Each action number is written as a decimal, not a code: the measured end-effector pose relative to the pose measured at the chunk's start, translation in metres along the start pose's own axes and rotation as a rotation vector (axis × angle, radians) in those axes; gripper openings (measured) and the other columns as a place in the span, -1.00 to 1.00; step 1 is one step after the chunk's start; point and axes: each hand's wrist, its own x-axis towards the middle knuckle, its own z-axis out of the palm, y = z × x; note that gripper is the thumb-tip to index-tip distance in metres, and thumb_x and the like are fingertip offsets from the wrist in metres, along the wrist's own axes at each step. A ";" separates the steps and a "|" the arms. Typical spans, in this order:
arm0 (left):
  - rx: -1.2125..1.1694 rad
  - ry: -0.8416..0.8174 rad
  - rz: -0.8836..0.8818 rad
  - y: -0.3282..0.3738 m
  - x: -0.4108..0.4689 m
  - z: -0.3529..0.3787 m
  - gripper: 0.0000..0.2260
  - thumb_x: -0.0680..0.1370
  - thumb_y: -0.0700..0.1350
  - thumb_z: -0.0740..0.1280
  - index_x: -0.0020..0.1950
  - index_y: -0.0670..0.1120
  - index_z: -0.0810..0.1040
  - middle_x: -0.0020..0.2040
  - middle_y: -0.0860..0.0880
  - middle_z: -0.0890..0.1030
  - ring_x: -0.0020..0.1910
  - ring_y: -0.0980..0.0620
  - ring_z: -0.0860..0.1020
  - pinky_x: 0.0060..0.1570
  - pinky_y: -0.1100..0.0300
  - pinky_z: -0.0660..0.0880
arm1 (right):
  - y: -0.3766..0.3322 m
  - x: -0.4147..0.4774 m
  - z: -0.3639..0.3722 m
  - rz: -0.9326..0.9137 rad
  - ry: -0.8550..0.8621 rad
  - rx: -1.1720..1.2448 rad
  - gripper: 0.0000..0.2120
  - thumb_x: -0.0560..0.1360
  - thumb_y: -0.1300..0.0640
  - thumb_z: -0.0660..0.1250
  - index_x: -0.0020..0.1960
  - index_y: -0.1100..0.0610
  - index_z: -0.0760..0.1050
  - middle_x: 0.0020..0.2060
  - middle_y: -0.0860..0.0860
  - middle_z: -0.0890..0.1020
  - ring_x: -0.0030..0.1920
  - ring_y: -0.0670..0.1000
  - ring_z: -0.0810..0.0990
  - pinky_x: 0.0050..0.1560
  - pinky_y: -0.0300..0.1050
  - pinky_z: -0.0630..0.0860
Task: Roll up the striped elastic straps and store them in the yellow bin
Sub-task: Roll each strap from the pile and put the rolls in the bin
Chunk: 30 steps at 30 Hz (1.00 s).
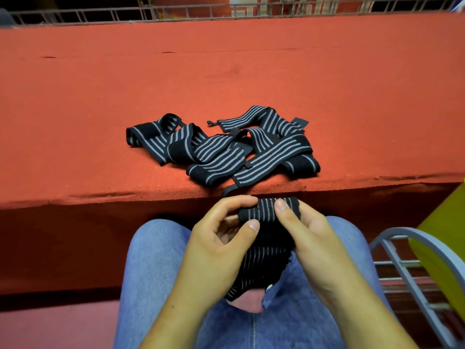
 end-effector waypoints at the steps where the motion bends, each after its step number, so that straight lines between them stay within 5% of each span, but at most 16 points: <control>1: 0.002 0.005 -0.001 0.001 0.000 0.000 -0.70 0.58 -0.34 0.41 0.13 0.05 0.69 0.06 0.08 0.73 0.08 0.15 0.68 0.07 0.34 0.54 | 0.001 0.001 0.000 -0.009 0.001 -0.002 -0.62 0.53 -0.14 0.34 0.12 0.13 0.67 0.04 0.15 0.77 0.18 0.21 0.71 0.26 0.19 0.59; 7: -0.024 0.056 -0.045 -0.003 0.004 0.000 -0.72 0.59 -0.28 0.42 0.21 0.04 0.67 0.11 0.06 0.72 0.07 0.06 0.69 0.07 0.32 0.56 | 0.003 0.001 -0.001 -0.037 -0.003 -0.045 -0.77 0.66 0.02 0.30 0.16 0.11 0.66 0.06 0.09 0.77 0.16 0.11 0.74 0.28 0.16 0.61; 13: -0.035 0.032 -0.124 -0.009 0.006 0.000 -0.64 0.61 -0.17 0.44 0.39 0.05 0.57 0.15 0.15 0.72 0.19 0.18 0.66 0.16 0.33 0.54 | 0.003 0.000 0.002 -0.040 -0.007 -0.110 -0.83 0.71 0.02 0.28 0.17 0.00 0.64 0.07 0.01 0.77 0.15 0.01 0.73 0.31 0.23 0.59; 20: 0.014 0.061 -0.060 -0.007 0.005 -0.002 -0.65 0.59 -0.30 0.41 0.29 0.06 0.62 0.10 0.12 0.74 0.08 0.14 0.69 0.07 0.37 0.54 | -0.001 -0.001 0.003 -0.056 -0.044 -0.115 -0.78 0.56 -0.17 0.35 0.06 -0.08 0.66 -0.02 -0.03 0.77 0.06 -0.06 0.74 0.19 0.06 0.63; 30: -0.027 0.057 -0.052 -0.007 0.004 0.001 -0.68 0.57 -0.32 0.42 0.20 0.06 0.65 0.05 0.11 0.74 0.02 0.12 0.68 0.02 0.38 0.54 | 0.001 0.000 0.001 -0.155 -0.028 -0.156 -0.88 0.68 0.03 0.36 -0.02 -0.07 0.62 -0.13 -0.03 0.73 -0.07 -0.08 0.68 0.06 0.08 0.60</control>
